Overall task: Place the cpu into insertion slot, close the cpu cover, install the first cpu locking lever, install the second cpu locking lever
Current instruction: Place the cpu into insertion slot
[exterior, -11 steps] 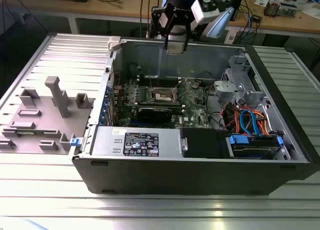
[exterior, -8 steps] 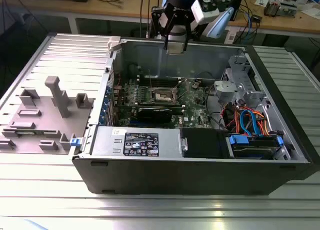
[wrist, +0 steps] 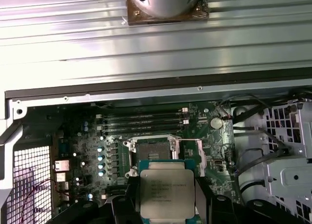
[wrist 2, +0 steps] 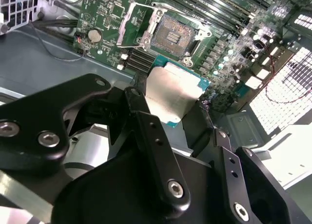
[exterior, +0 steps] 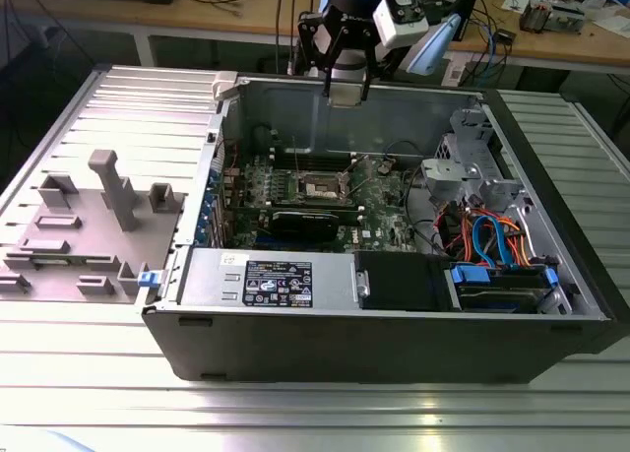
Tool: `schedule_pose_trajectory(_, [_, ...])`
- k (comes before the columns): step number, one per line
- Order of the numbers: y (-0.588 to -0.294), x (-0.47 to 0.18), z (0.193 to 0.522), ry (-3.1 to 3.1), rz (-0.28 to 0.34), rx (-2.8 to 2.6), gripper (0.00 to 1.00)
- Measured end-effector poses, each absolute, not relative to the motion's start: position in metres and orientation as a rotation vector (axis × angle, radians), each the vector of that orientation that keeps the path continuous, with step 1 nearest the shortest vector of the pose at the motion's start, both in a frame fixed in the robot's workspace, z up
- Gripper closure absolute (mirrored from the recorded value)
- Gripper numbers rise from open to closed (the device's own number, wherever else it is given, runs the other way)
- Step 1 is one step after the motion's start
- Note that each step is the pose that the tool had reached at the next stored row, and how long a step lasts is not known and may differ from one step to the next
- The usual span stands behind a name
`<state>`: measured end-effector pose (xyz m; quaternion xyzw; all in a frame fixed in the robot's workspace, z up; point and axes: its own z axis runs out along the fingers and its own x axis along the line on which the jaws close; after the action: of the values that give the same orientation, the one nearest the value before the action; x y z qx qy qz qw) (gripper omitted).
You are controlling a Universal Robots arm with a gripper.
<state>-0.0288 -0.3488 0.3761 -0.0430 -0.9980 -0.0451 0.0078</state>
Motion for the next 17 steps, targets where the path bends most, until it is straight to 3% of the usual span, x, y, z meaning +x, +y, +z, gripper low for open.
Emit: schedule_pose_trajectory(17, [-0.3488, -0.0288, 0.3761, -3.12, -0.141, -0.148, 0.46])
